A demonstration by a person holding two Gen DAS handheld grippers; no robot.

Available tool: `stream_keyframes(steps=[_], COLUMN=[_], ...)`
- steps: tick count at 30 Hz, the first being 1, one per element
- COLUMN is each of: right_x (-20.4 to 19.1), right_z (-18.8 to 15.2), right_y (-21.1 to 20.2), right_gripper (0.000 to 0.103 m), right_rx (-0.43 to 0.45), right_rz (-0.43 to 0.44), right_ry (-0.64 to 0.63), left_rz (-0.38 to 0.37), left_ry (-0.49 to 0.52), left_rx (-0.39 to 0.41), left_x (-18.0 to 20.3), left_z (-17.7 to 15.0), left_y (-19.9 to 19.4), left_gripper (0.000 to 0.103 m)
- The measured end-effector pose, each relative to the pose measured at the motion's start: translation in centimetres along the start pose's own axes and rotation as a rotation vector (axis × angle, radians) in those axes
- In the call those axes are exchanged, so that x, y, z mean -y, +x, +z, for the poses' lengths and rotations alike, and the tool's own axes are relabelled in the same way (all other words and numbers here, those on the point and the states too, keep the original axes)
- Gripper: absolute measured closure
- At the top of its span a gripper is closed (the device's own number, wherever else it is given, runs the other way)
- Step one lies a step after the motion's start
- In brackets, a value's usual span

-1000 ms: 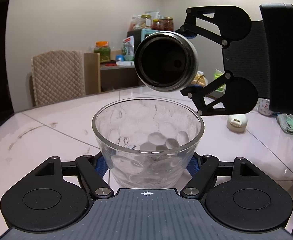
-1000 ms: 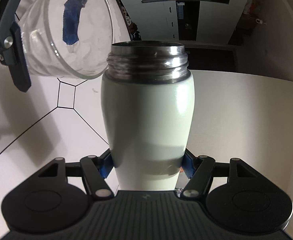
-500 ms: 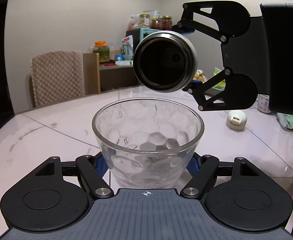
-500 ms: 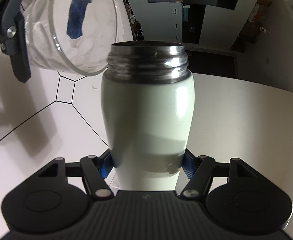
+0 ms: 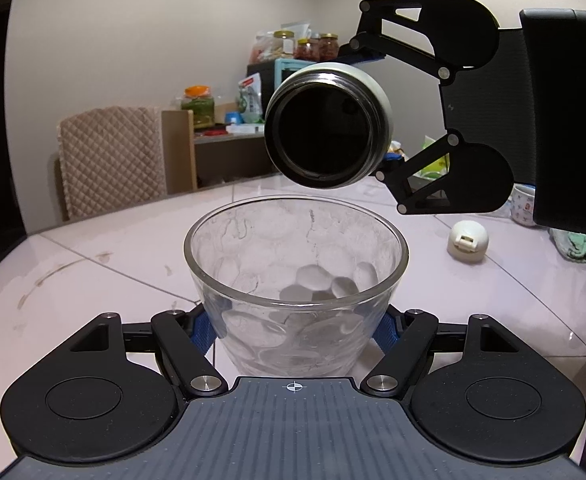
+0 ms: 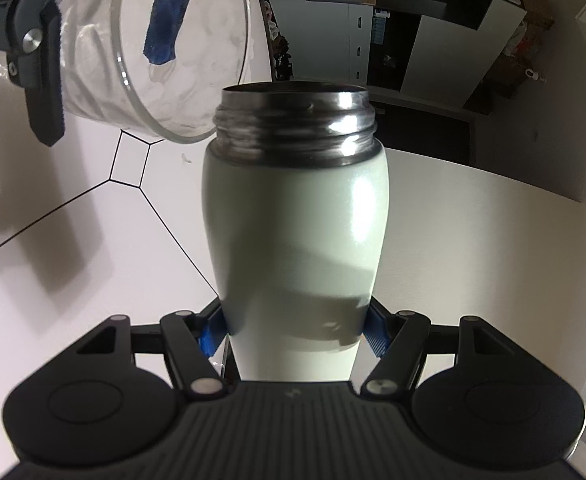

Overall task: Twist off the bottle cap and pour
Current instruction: 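Tilt the bottle mouth down above the glass held by the left gripper, then pour water from the bottle into the glass with the right gripper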

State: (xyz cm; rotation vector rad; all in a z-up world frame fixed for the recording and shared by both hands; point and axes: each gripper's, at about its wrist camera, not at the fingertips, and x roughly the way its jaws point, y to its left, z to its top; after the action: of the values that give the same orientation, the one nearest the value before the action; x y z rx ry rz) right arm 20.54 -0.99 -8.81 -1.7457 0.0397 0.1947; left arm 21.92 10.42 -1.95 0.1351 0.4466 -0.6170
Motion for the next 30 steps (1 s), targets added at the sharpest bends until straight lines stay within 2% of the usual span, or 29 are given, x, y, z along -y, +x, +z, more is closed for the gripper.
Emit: stream_keyframes(steps=[25, 30], right_x=[-0.6, -0.8], right_z=[-0.3, -0.1], right_y=[0.2, 0.4], right_gripper=[0.034, 0.034], right_rx=[-0.033, -0.030], right_rz=[-0.023, -0.028], right_ry=[-0.131, -0.144], left_rz=[-0.016, -0.006], left_ry=[0.025, 0.031], left_rx=[-0.012, -0.020], left_x=[0.2, 1.4], left_z=[-0.7, -0.3], left_y=[-0.1, 0.5], left_gripper=[0.024, 0.024])
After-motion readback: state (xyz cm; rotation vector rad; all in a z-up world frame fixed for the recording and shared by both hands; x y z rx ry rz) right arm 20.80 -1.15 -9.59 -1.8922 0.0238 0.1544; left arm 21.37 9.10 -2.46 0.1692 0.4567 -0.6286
